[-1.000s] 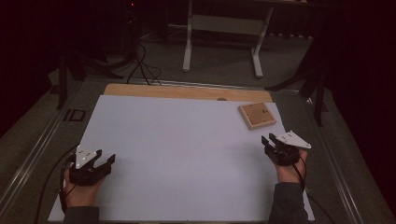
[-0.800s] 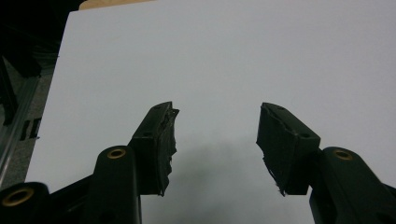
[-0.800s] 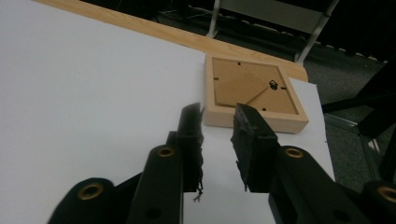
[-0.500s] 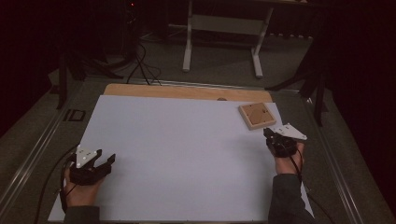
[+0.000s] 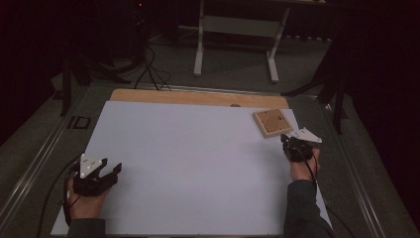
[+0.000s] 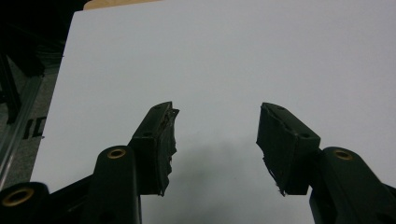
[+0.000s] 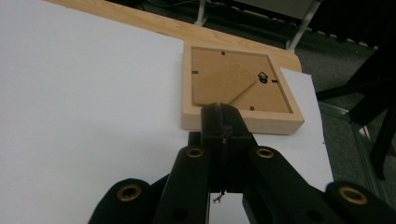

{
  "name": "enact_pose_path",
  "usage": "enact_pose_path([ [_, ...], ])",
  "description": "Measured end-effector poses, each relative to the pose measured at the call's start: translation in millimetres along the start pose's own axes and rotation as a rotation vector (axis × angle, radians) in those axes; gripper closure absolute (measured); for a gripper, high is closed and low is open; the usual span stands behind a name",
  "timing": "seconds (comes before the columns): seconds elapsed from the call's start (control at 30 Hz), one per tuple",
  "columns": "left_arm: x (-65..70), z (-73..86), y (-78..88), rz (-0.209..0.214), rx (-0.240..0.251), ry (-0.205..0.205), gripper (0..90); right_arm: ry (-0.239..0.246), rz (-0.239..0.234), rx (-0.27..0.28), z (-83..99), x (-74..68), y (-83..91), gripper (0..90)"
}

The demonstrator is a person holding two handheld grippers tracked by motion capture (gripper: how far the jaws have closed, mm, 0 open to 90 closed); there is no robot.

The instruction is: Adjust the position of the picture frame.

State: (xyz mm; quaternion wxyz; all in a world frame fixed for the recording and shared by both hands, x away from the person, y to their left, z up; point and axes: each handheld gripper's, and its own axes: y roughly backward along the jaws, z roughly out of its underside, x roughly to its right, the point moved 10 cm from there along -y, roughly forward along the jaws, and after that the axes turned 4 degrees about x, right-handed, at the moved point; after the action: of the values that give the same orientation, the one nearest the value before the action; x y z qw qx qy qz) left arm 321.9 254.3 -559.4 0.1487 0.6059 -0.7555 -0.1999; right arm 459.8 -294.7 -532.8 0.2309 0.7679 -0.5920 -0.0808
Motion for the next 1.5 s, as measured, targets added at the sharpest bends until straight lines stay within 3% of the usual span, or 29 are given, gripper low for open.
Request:
enact_pose_path([
  [0.43,-0.9,-1.5,-0.1,-0.002,0.005,0.002,46.1,-0.024,0.014,-0.046,7.8,11.8,-14.7,89.7],
  [0.63,-1.5,-2.3,0.2,-0.004,0.008,0.002,46.1,0.011,0.014,-0.047,-8.4,14.4,-18.7,89.7],
  [0.9,-2.9,-2.9,1.1,-0.006,0.015,0.005,46.0,0.017,0.004,-0.059,-18.1,21.0,-26.2,89.7],
  [1.1,-3.0,-3.0,1.3,-0.007,0.015,0.004,46.1,-0.004,0.01,-0.058,-22.6,26.7,-30.9,89.6],
  [1.5,-3.0,-4.8,-0.8,-0.006,0.023,0.013,46.0,-0.069,0.003,-0.068,-23.5,28.5,-57.0,89.6],
])
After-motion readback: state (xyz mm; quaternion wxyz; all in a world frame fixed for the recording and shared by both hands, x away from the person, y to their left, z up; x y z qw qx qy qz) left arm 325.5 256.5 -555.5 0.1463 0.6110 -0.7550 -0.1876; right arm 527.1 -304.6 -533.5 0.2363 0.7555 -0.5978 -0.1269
